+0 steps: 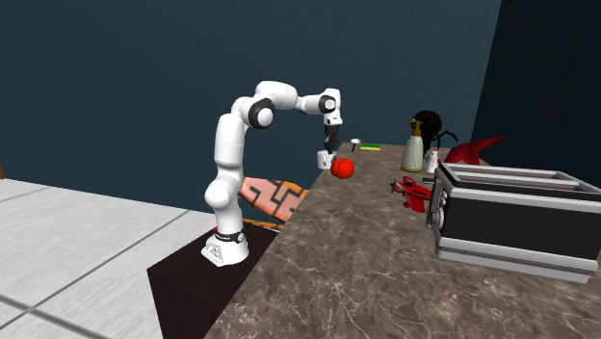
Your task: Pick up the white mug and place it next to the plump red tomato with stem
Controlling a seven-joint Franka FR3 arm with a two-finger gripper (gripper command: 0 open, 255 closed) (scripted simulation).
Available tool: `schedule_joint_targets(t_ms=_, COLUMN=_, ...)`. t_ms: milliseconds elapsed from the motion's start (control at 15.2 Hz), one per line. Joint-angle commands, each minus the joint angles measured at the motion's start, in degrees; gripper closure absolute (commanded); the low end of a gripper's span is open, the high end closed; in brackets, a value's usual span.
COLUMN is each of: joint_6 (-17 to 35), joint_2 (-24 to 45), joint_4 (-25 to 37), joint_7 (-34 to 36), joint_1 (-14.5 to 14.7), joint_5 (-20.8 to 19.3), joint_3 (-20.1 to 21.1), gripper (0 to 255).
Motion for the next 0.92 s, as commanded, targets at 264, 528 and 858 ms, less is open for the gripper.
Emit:
schedule_joint_targets(t_ms=264, joint_6=0.50, joint_2=-0.02, joint_4=-0.48, joint_7=0.02, joint_1=-0.05, joint_5=0.00, joint_3=-0.02, gripper=255)
schedule_joint_targets(t_ms=528, joint_6=0.50, joint_2=-0.02, joint_4=-0.48, joint_7=0.02, joint_1=-0.05, joint_5=0.00, joint_3=-0.02, gripper=0)
schedule_joint_targets(t_ms=858, joint_6=-1.51, joint_2=0.24, joint_4=1.70, joint_7=0.06, joint_1=0.25, joint_5=-0.13, joint_3=0.08, gripper=0)
